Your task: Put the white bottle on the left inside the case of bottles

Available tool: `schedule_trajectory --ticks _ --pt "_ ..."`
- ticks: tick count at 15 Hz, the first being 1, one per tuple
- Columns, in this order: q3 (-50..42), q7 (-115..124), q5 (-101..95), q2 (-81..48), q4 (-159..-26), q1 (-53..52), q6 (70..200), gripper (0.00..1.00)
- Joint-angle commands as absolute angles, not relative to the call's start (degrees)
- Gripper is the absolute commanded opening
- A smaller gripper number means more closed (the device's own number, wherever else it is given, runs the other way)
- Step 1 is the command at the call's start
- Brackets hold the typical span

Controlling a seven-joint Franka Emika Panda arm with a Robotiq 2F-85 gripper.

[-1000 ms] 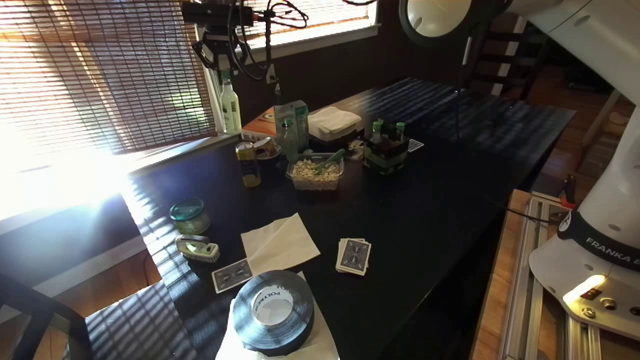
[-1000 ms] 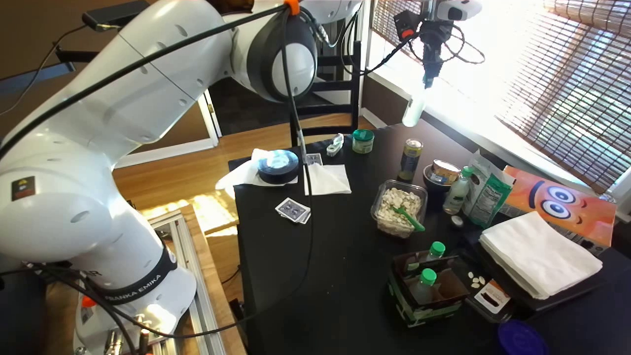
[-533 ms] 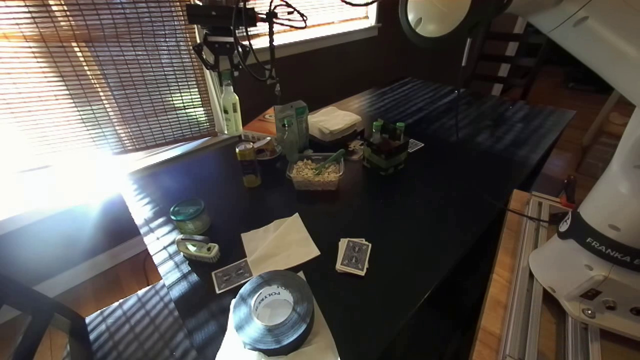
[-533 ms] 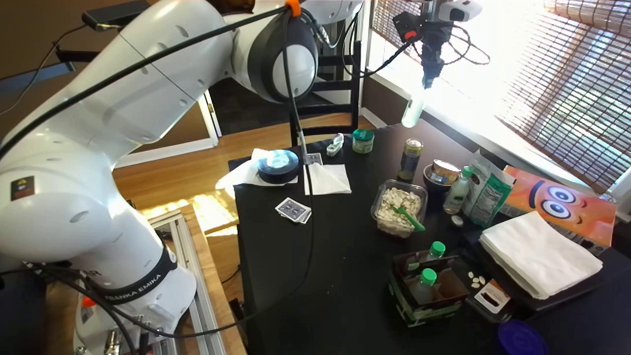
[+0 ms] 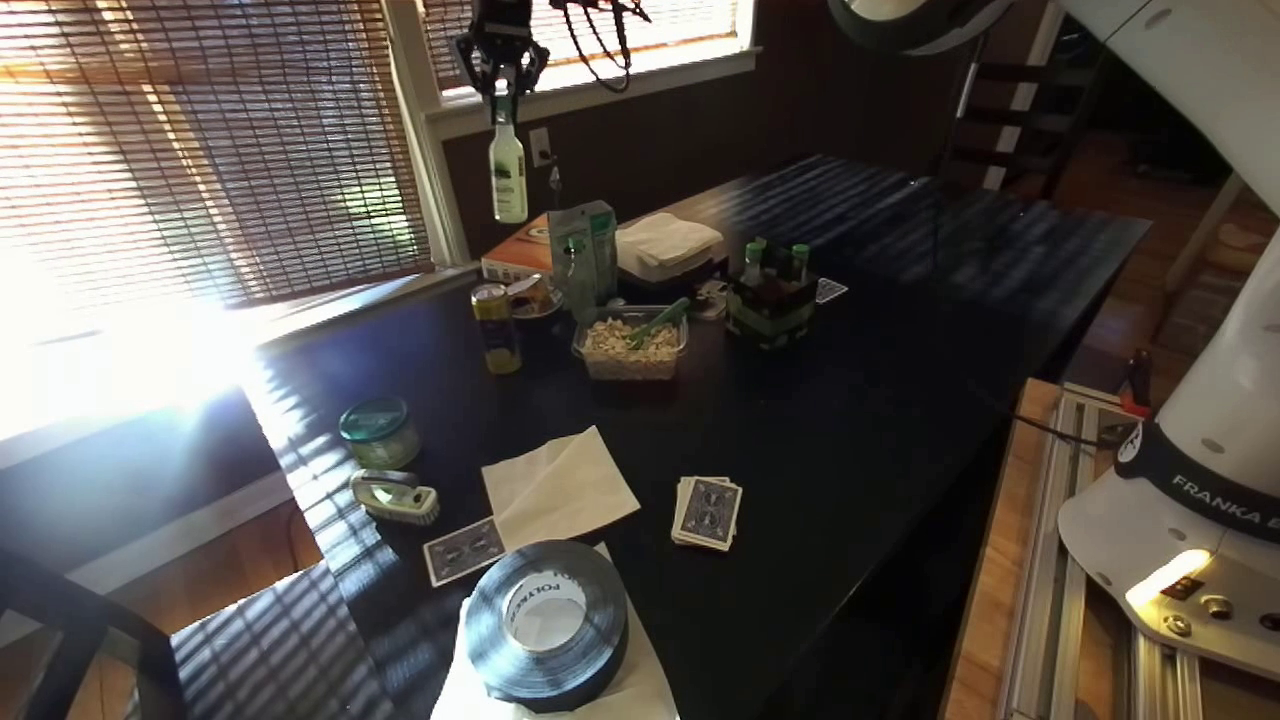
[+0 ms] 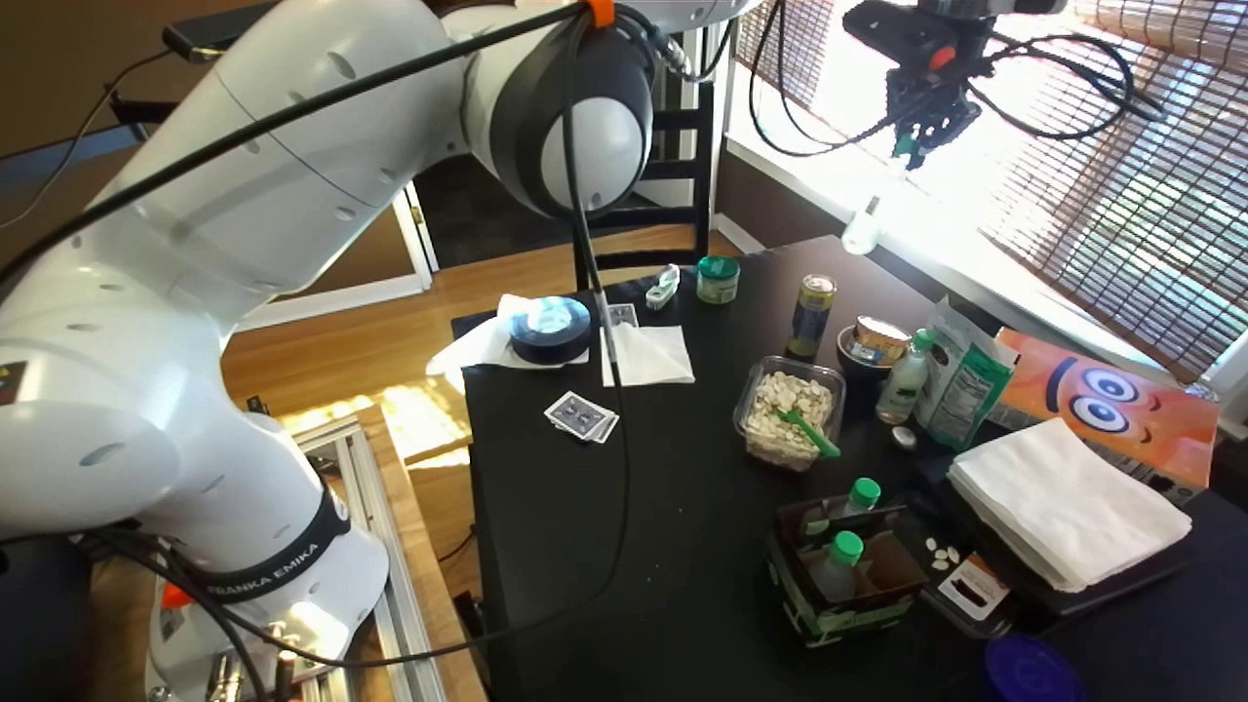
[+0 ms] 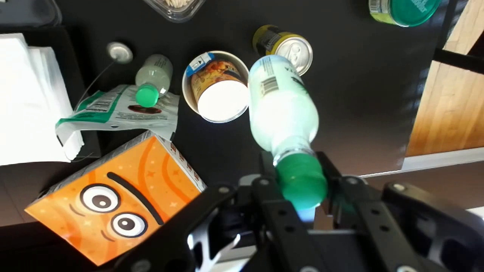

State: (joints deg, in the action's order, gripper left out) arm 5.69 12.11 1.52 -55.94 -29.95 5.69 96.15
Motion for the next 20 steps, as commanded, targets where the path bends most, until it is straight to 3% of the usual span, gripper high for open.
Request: schedule_trajectory --ticks 1,8,9,16,17,20 --pt "7.2 9.4 3.8 -52.6 -32.7 9.1 93.2 0.07" --pt "6.0 15.3 2.4 -54.5 -30.0 11.2 93.4 0.07" --pt "6.0 15.6 2.4 -54.6 -30.0 11.4 93.4 0.29" --pt "6.0 15.5 2.4 -55.0 -30.0 11.2 93.4 0.29" --pt "5.2 15.6 1.3 -54.8 -30.2 10.5 94.0 0.07" --pt "4.8 16.0 1.0 -54.1 -31.7 11.0 94.4 0.07"
